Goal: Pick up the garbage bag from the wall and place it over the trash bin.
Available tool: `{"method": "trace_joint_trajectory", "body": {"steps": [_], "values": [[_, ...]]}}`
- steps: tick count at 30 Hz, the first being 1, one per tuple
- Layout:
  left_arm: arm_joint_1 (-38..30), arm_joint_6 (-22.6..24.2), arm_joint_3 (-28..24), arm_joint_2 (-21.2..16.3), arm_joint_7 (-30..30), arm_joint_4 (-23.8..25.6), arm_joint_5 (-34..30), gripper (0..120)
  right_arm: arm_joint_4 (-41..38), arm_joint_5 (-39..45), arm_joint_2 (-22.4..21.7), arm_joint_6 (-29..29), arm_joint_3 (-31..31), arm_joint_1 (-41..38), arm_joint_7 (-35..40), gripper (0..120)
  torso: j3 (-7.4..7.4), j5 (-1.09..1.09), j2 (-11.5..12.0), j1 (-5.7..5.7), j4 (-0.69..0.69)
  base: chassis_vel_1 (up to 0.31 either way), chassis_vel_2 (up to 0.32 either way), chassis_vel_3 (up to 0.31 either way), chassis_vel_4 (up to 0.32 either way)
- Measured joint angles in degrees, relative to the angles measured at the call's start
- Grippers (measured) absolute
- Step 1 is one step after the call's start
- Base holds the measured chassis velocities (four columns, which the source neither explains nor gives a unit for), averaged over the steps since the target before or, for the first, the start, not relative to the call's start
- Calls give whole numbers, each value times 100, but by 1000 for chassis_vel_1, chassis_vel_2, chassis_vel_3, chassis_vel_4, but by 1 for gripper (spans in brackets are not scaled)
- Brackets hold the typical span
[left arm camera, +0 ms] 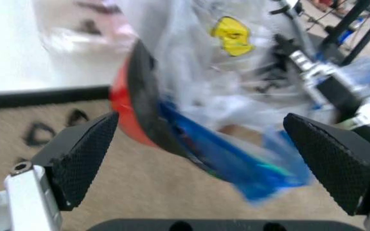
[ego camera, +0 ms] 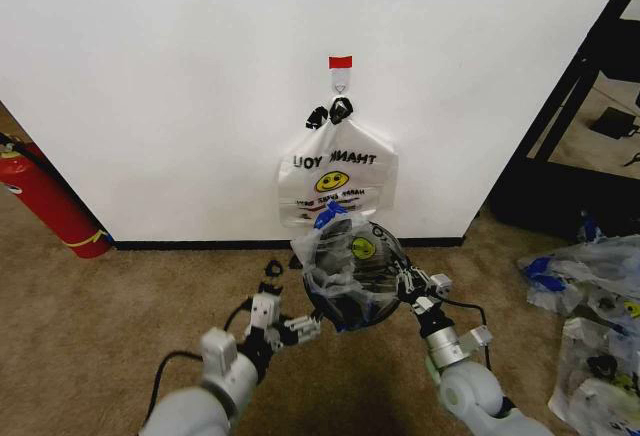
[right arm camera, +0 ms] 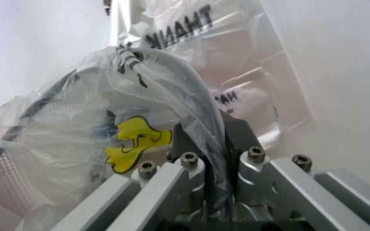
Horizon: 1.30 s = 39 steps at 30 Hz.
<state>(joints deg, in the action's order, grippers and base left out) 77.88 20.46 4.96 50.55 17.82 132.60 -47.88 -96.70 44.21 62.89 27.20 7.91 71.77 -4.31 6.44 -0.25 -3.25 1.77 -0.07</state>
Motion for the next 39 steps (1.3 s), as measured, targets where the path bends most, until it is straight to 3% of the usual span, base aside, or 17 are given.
{"method": "trace_joint_trajectory", "body": {"steps": [4,14,23,25,31,33,39], "values": [[-264,529,-118,-59,537,149,-1006,100,144,-114,263,46,-118,-164,132,1,0,1,0,0,3,0,0,0,0],[-667,781,-455,186,897,-306,-1075,99,210,-272,441,89,-227,-300,161,1,-1,1,0,0,0,0,0,0,0],[-671,893,-513,209,995,-295,-1167,68,225,-269,411,85,-238,-387,156,1,-1,2,0,0,1,0,0,0,0],[-670,891,-512,210,994,-294,-1176,66,226,-268,412,83,-239,-390,156,1,-1,2,0,0,1,0,0,0,0],[-666,872,-483,232,966,-317,-1309,36,244,-239,424,61,-277,-447,153,1,-1,2,0,0,1,0,0,0,0],[-666,865,-480,237,957,-323,-1313,33,244,-235,423,55,-281,-449,153,1,-1,2,0,0,1,0,0,0,0],[-608,755,-446,255,814,-366,-1286,7,241,-198,397,43,-283,-474,163,1,-1,2,0,0,1,0,0,0,0]]}}
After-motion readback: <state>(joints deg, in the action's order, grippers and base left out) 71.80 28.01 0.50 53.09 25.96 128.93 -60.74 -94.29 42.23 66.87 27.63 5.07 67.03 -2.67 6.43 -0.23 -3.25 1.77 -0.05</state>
